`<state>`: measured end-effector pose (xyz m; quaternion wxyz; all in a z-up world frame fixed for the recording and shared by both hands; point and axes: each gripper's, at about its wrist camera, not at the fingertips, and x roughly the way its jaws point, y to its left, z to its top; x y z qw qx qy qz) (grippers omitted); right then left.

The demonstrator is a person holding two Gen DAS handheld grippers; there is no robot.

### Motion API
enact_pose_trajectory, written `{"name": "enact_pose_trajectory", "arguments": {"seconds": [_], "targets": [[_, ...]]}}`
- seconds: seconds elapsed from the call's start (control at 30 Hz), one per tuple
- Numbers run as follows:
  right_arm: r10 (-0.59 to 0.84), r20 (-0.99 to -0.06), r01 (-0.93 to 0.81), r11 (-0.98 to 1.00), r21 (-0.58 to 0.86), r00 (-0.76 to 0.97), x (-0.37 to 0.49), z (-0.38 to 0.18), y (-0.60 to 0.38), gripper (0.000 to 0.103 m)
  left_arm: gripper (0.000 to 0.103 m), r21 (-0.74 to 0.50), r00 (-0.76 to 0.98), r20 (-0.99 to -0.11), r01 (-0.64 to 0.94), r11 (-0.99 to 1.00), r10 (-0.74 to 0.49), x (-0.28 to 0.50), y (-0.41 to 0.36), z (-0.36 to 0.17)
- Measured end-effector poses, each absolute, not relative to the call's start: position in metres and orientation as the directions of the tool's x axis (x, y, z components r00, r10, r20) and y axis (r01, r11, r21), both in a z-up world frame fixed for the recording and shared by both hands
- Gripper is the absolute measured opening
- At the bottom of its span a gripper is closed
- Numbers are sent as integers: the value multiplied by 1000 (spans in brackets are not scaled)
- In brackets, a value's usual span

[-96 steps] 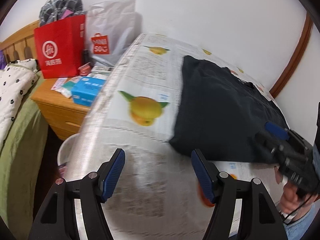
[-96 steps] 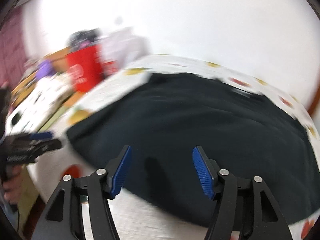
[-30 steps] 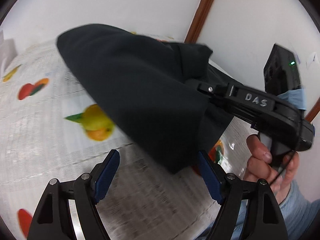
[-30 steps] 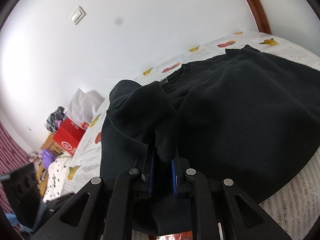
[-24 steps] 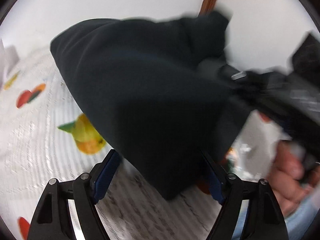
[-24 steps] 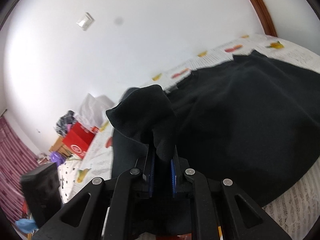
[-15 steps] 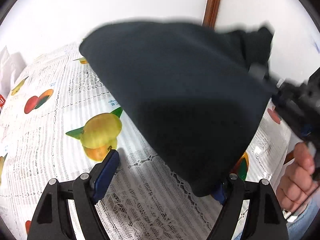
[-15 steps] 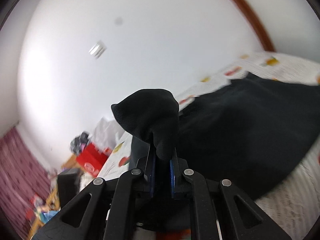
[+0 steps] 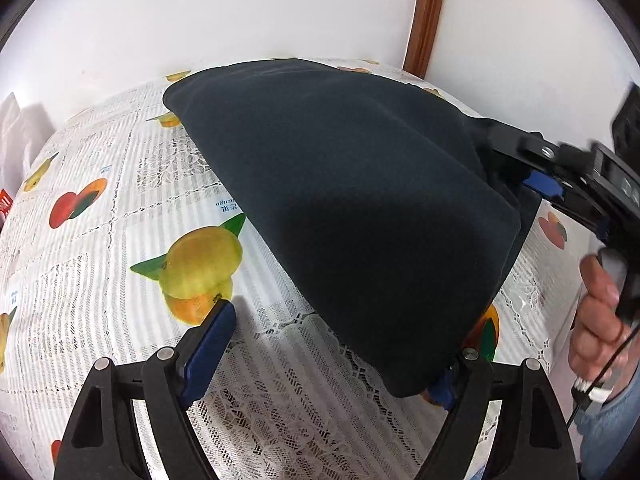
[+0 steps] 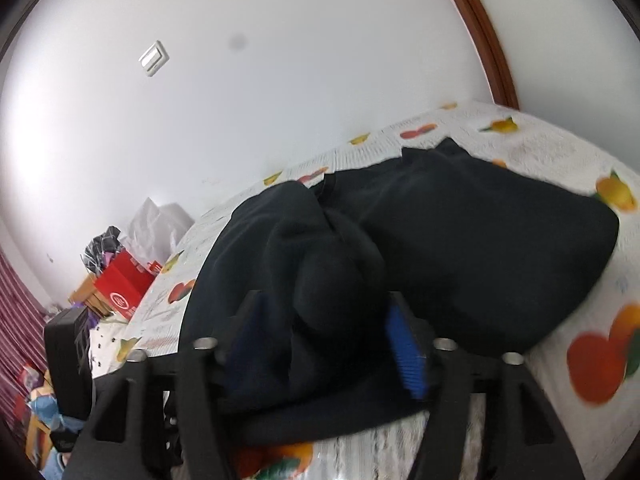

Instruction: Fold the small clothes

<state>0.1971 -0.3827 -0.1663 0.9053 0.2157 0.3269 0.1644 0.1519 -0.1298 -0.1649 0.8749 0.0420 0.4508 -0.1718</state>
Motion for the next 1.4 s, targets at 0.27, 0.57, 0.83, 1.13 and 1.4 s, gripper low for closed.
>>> {"name": "enact_pose_trajectory", "arguments": {"seconds": [0.27,0.57,0.83,1.13,1.4], "targets": [[465,-594,-114,839,531,656,240,-190,-371,31,82,-143,509,-797,363,921,-324,162,-143,-167],[484,-544,-164,830,532,685,237,-171,-375,17,85,-43,554,-805,304,952,-214,176,-156,-173],[428,-386,-166,817,553,818,202,-144,-409,15,83,-38,564,-800,289,956,-202,178,-146,-172],[357,-648,-29,888,459,673,233,-193,-398,17,38,-74,557,-787,346,935,-268,166,-149,-166],[339,-686,-77,921,383,643,257,-190,-355,16,23,-122,571,-780,261,958,-255,187,-115,-157]]}}
